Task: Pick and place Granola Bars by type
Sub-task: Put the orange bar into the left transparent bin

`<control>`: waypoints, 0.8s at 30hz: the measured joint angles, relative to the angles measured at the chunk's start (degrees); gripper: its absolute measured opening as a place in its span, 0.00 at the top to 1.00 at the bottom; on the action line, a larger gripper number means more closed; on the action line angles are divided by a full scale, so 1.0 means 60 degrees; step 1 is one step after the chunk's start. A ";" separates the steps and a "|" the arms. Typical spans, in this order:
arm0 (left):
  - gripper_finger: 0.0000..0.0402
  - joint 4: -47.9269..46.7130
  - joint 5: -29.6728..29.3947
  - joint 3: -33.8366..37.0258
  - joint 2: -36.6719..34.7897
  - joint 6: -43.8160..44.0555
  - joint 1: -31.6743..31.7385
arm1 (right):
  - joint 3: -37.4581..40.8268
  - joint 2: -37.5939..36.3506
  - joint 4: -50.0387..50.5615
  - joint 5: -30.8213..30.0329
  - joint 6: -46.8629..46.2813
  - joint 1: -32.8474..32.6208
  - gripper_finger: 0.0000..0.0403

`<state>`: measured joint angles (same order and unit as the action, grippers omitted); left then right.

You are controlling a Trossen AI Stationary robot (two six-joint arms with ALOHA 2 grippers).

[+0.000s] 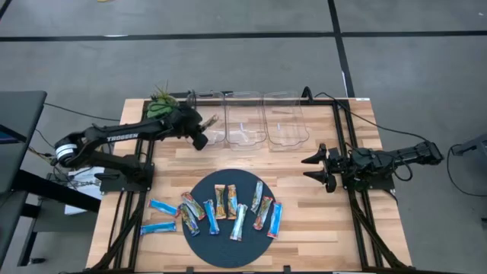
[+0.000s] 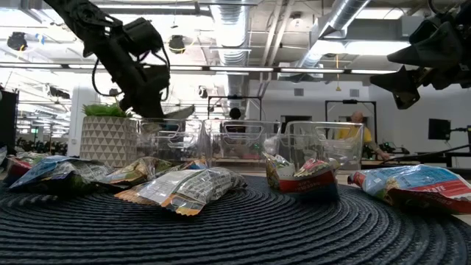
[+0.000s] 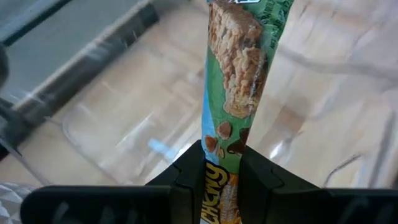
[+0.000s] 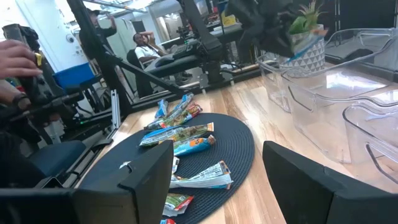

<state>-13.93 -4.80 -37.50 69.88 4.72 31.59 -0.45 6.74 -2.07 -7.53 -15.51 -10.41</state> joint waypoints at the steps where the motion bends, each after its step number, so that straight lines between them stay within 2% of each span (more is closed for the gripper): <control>1: 0.85 0.0000 0.0000 0.0000 0.0111 -0.0102 0.0000 | -0.0003 0.0000 0.0000 0.0003 -0.0004 0.0004 0.40; 11: 0.85 -0.0373 -0.0014 0.0000 0.1105 -0.0755 0.0000 | 0.0000 0.0000 0.0000 0.0001 -0.0002 0.0002 0.40; 19: 0.84 -0.0371 0.0004 0.0000 0.1174 -0.0759 0.0000 | -0.0001 0.0000 0.0000 0.0003 0.0000 0.0000 0.40; 24: 0.79 -0.0372 -0.0004 0.0000 0.1174 -0.0755 0.0022 | -0.0004 0.0000 0.0000 0.0000 -0.0004 0.0000 0.40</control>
<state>-16.16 -4.82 -37.50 76.93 0.19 31.73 -0.47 6.74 -2.07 -7.53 -15.53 -10.41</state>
